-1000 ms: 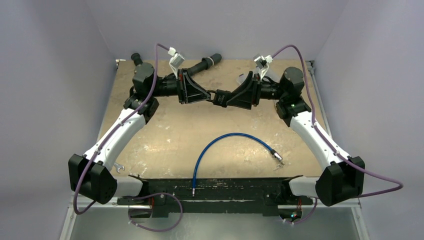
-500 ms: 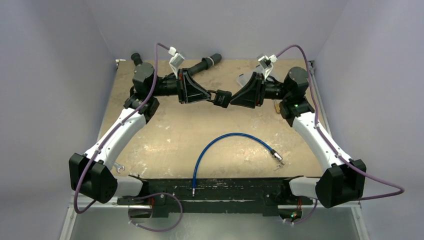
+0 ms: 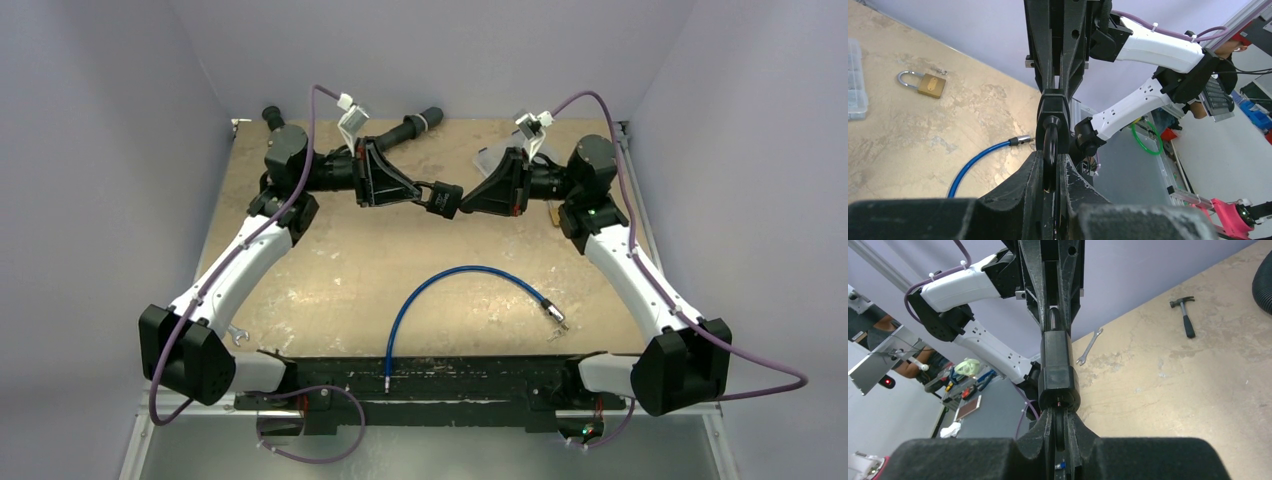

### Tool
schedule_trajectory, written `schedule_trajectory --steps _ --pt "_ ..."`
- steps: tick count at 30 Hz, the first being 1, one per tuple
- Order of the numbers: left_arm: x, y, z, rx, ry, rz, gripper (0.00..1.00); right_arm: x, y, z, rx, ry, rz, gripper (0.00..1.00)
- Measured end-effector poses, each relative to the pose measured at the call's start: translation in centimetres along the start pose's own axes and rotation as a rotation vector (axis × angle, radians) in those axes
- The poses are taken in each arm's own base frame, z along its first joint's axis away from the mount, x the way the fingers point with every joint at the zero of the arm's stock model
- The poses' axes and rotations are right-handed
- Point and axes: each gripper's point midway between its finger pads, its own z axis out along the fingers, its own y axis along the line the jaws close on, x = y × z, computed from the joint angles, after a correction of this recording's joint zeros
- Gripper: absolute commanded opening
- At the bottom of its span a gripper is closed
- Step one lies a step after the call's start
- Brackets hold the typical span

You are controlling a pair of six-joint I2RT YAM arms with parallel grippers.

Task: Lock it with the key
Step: Lock the lock.

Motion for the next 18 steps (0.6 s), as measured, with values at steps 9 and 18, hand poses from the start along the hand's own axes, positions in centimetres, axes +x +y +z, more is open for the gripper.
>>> schedule_trajectory --steps 9,18 --pt "-0.1 0.6 0.0 0.002 -0.002 -0.005 0.0 -0.1 -0.4 -0.4 0.012 -0.009 0.01 0.0" --pt "-0.7 1.6 -0.9 -0.024 -0.02 -0.017 0.0 0.3 -1.6 -1.8 0.056 -0.034 0.047 0.0"
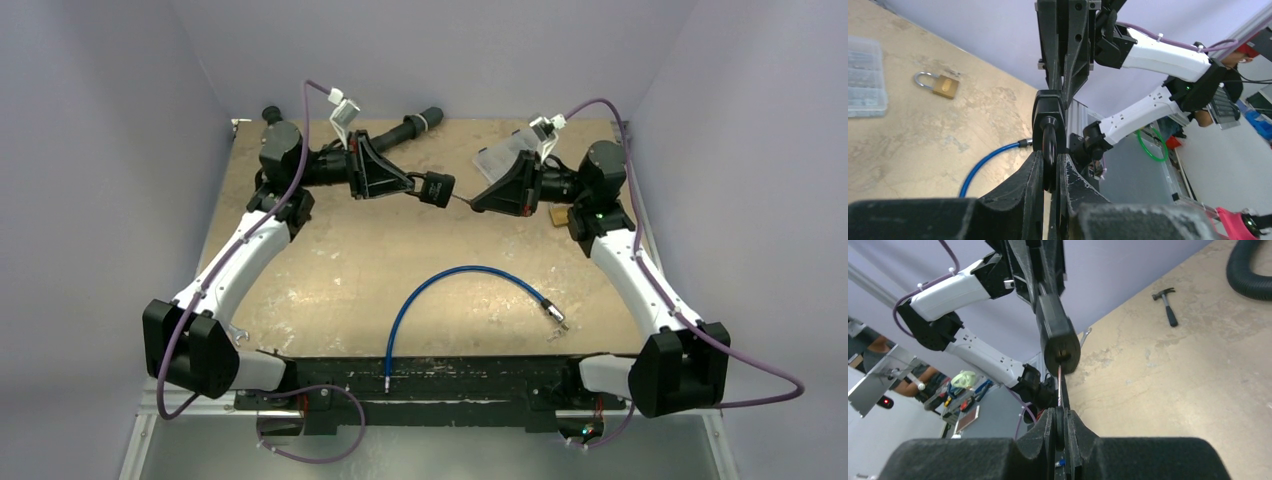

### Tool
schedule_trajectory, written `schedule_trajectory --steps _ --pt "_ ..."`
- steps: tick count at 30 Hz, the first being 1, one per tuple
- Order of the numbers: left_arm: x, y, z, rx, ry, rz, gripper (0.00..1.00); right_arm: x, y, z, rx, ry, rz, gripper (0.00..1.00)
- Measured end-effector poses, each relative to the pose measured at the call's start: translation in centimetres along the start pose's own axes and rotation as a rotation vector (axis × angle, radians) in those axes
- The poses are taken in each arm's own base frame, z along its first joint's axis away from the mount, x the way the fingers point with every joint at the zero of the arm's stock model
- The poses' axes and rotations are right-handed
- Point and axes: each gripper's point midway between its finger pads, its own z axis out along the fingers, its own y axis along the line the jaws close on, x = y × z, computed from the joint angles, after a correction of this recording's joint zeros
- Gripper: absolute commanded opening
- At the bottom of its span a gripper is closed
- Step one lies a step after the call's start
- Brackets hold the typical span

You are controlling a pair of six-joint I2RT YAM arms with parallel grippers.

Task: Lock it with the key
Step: Lock the lock, then place the key at the center of the board.

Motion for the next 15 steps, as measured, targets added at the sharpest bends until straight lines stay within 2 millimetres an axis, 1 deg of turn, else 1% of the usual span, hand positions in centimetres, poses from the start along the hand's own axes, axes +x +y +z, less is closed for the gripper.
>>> schedule_trajectory --steps 5,9,15 --pt "-1.1 1.0 -1.0 -0.041 -0.037 0.021 0.0 -0.1 -1.7 -1.9 0.054 -0.024 0.04 0.0" --pt "-1.9 1.4 -1.3 -0.059 -0.056 0.036 0.0 -0.3 -3.3 -3.5 0.12 -0.051 0.058 0.0" --pt "-1.7 2.2 -1.4 -0.097 -0.051 0.053 0.0 0.4 -7.9 -5.4 0.347 -0.096 0.071 0.0"
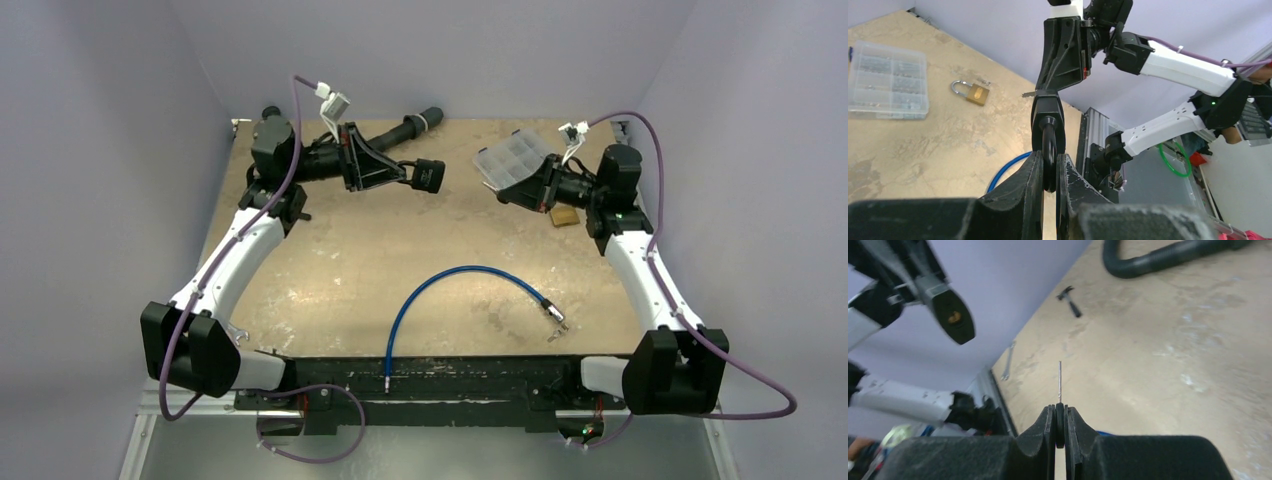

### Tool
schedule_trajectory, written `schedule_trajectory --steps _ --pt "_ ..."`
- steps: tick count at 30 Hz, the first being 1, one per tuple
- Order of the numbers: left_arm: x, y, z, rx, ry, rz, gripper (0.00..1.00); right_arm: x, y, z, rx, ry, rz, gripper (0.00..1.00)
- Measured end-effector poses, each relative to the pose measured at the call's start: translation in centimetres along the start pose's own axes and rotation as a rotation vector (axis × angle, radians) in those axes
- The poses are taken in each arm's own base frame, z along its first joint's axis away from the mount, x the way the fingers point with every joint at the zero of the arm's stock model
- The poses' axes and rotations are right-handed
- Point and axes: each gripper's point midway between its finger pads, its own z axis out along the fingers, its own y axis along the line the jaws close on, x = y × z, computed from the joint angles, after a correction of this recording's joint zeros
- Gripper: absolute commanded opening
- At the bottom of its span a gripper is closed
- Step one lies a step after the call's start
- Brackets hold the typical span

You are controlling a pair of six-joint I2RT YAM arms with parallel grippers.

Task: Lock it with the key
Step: Place the key at the center of the board.

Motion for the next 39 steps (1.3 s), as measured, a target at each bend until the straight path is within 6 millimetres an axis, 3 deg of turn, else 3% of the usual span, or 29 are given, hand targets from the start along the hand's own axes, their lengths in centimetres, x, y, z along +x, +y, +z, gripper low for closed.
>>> schedule_trajectory --steps 9,12,17,21,34,39 --pt "2.6 2.4 -0.4 -0.089 0.072 -0.008 0.0 0.8 -7.9 -1.1 0.381 -0.02 -0.047 0.0" --pt "3.1 3.1 -0.5 -0.106 0.085 -0.011 0.0 1.6 -11.9 -1.8 0.534 -0.003 -0.052 0.0" --pt "3.7 3.9 -0.5 -0.126 0.098 -0.014 0.0 5.6 -17.8 -2.7 0.709 0.093 -0.007 0.0" --pt "4.0 4.5 -0.5 -0.139 0.105 -0.017 0.0 9.0 -21.1 -3.5 0.793 0.175 0.03 0.0" --pt "4.4 4.9 -0.6 -0.161 0.112 -0.031 0.0 11.5 -27.1 -3.6 0.915 0.212 0.015 0.0" --pt "4.4 4.9 -0.6 -0.165 0.112 -0.033 0.0 10.8 -28.0 -3.3 0.922 0.19 -0.005 0.14"
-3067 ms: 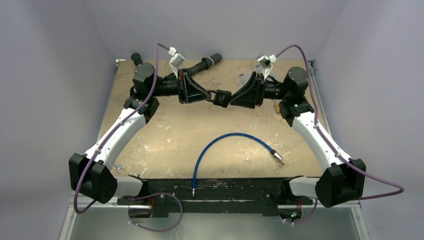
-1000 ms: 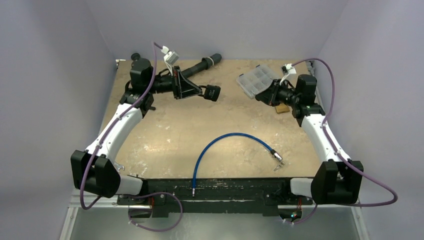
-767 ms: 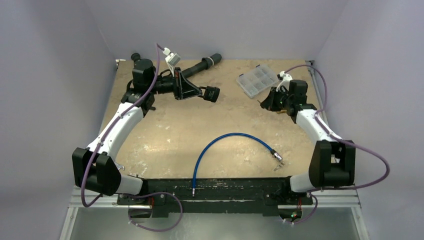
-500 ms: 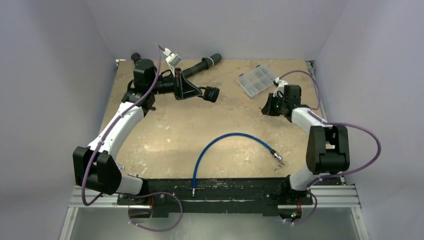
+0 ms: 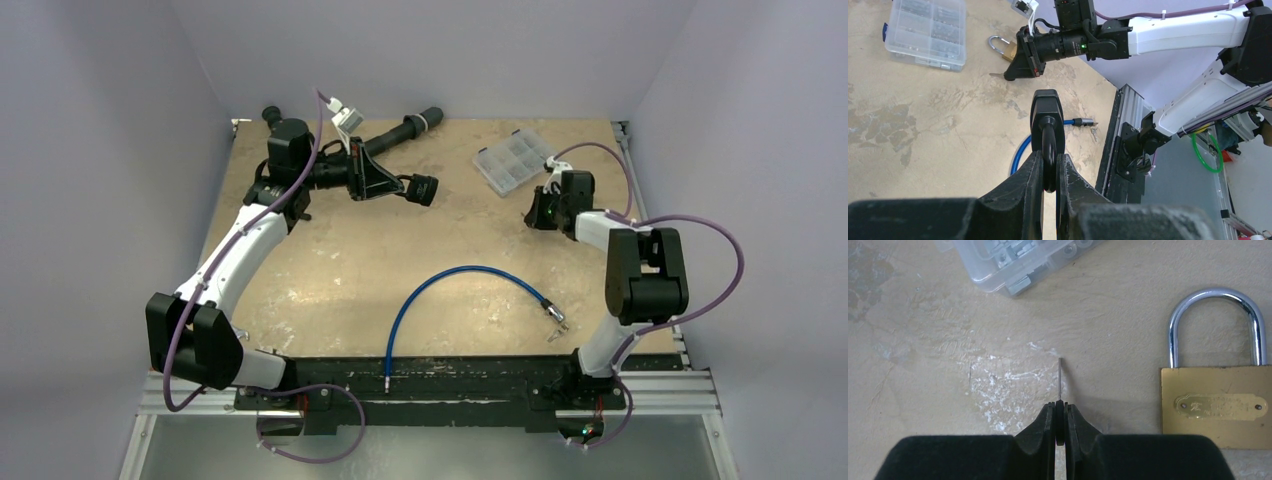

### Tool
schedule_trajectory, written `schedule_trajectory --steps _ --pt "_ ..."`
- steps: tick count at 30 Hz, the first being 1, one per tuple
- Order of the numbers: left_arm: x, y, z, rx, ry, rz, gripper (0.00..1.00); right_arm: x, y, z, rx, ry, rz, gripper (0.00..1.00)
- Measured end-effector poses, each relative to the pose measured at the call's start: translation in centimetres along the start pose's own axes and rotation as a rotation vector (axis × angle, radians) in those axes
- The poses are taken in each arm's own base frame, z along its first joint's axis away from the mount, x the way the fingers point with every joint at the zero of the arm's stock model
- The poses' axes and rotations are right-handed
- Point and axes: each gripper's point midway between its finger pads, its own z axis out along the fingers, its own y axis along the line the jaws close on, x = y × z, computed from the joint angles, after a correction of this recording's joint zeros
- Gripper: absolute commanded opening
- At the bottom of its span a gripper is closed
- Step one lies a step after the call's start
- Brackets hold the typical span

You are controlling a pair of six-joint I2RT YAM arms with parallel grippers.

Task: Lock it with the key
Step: Place the key at the center of the board.

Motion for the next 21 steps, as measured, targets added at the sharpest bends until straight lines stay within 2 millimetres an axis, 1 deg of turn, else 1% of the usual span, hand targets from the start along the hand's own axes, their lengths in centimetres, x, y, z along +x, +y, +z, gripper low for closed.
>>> schedule_trajectory --steps 4,8,13,15,16,18,20,21 --pt "0.1 0.1 0.1 -0.001 0.002 -0.004 0.0 -0.7 -0.2 0.7 0.005 -0.014 -0.003 0.27" --pt "0.3 0.5 0.2 -0.006 0.006 -0.013 0.0 -0.2 -0.5 1.0 0.017 0.002 0.001 0.45" --pt "0.4 0.8 0.3 -0.013 0.008 -0.019 0.0 -0.1 -0.5 0.9 0.015 0.008 0.007 0.55" --pt "0.4 0.8 0.3 -0.014 0.008 -0.02 0.0 0.0 -0.3 0.9 0.008 0.014 0.008 0.61" --pt "0.4 0.8 0.4 -0.015 0.008 -0.021 0.0 0.0 -0.2 0.8 0.005 0.017 0.011 0.64" --pt "0.4 0.9 0.4 -0.016 0.009 -0.023 0.0 -0.2 0.1 0.2 -0.007 0.017 0.013 0.73" --pt "0.6 0.9 0.5 -0.017 0.012 -0.023 0.0 -1.0 0.9 -0.8 -0.034 -0.004 0.006 0.81" --pt "0.7 0.9 0.6 -0.02 0.015 -0.021 0.0 -1.9 1.4 -1.5 -0.056 -0.027 -0.004 0.85"
